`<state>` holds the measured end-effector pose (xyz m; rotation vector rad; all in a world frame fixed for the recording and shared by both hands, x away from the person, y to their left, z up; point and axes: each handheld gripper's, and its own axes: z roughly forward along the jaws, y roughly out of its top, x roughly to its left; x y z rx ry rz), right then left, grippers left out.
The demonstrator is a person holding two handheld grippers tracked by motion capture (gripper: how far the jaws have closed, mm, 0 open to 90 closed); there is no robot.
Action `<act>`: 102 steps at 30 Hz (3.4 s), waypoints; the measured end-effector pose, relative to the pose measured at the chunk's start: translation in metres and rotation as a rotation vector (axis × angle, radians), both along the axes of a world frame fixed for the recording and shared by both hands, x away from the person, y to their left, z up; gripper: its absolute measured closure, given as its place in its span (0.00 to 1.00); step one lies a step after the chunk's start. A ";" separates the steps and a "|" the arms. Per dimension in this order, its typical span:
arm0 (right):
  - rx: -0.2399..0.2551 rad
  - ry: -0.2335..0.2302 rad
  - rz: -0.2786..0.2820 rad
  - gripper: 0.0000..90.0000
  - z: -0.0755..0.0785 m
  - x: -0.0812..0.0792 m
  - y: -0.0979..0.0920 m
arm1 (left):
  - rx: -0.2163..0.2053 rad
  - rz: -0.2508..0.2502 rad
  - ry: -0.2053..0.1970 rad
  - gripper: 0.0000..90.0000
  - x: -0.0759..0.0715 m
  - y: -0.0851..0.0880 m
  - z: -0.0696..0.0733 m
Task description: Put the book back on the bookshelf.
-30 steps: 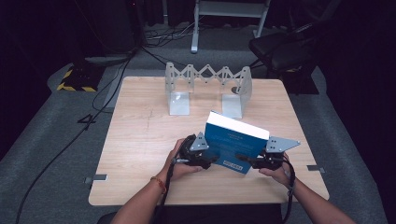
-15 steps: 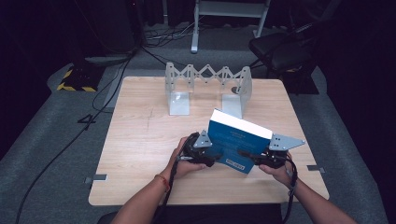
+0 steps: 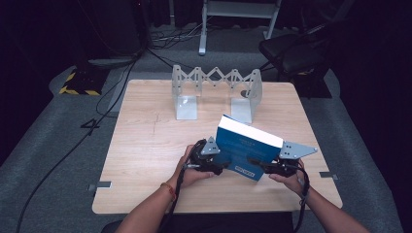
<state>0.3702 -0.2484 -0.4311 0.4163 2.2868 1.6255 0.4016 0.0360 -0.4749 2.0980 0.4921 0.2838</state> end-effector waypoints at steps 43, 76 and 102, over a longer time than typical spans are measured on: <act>-0.057 0.016 -0.171 0.69 0.009 0.022 -0.006 | 0.187 0.272 0.146 0.21 -0.046 0.150 -0.029; -0.216 -0.127 -0.436 0.69 0.071 0.104 0.018 | 0.184 0.248 0.157 0.17 -0.041 0.154 -0.029; -0.111 -0.105 -0.673 0.69 0.066 0.174 0.054 | 0.186 0.207 0.153 0.18 -0.041 0.155 -0.029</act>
